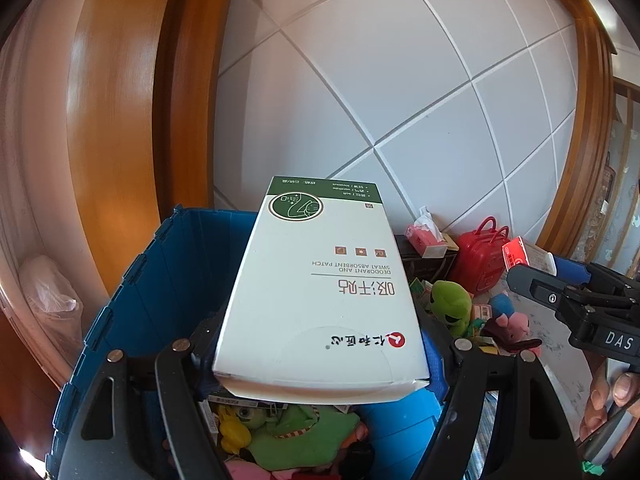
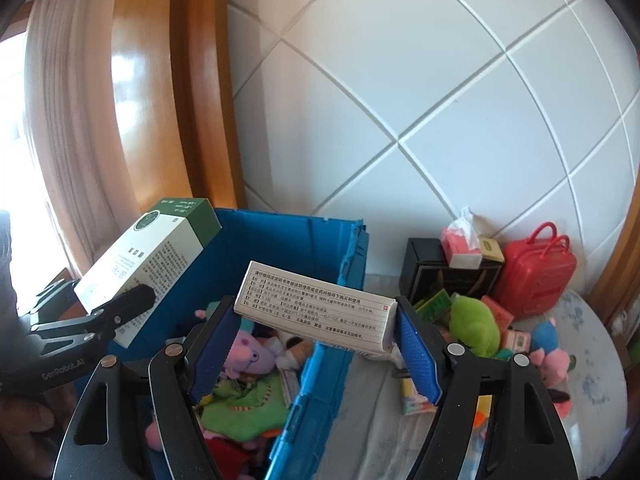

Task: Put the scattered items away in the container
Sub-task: 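Lift and carry the patch box and medicine box with both tools over the crate, then open both tools to drop the two boxes into the crate, then move both tools back from the crate toward the items on the bed, then grasp the pink-white ointment tube with the left tool while the right tool grasps the clear floss box, then lift and carry the ointment tube and floss box with both tools over the crate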

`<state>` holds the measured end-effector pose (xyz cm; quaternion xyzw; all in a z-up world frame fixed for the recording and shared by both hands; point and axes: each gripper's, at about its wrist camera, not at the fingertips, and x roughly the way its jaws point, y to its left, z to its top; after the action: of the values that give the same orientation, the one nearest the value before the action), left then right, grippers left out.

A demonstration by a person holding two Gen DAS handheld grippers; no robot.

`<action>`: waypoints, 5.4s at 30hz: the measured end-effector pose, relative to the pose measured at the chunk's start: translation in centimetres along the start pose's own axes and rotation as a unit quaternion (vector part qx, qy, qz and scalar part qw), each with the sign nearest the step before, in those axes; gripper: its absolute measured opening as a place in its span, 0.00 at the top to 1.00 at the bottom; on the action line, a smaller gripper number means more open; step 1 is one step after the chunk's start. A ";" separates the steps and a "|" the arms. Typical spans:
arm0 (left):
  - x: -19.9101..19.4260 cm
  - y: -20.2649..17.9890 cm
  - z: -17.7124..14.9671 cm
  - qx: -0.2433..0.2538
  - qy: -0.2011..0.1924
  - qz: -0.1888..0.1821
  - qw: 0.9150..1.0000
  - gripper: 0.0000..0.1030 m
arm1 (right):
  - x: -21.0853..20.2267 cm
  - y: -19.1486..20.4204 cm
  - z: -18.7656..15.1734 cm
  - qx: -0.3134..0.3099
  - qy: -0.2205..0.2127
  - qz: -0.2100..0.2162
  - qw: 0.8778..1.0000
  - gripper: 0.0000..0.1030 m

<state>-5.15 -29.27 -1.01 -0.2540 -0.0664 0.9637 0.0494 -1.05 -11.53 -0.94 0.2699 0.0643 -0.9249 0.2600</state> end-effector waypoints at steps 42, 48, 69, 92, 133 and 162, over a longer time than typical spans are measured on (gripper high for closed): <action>1.5 6.0 1.1 -0.044 0.016 0.104 0.993 0.00 | 3.4 4.3 1.1 -0.042 0.014 0.061 0.997 0.00; 0.8 5.4 1.0 -0.039 0.013 0.106 0.994 0.00 | 2.9 3.5 0.5 -0.034 0.016 0.058 0.998 0.00; -0.9 -2.8 -0.5 -0.007 0.014 0.082 0.996 0.00 | -1.7 -1.3 -2.8 -0.017 0.010 0.049 0.999 0.00; 6.8 -25.6 -5.9 0.067 0.102 0.003 0.993 0.00 | -7.0 -24.6 -11.9 0.065 0.052 -0.031 0.996 0.00; 34.2 -47.1 -33.5 0.106 0.318 -0.028 0.942 0.30 | 4.2 -54.3 -35.6 0.123 0.243 -0.115 0.955 0.00; 30.4 -44.5 -32.7 0.094 0.289 -0.073 0.950 0.84 | 11.9 -58.5 -38.5 0.102 0.262 -0.140 0.949 0.12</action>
<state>-12.49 21.91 -37.06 -0.5102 0.0230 0.8447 0.1604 -21.82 43.30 -41.11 0.5163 0.0727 -0.8502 0.0726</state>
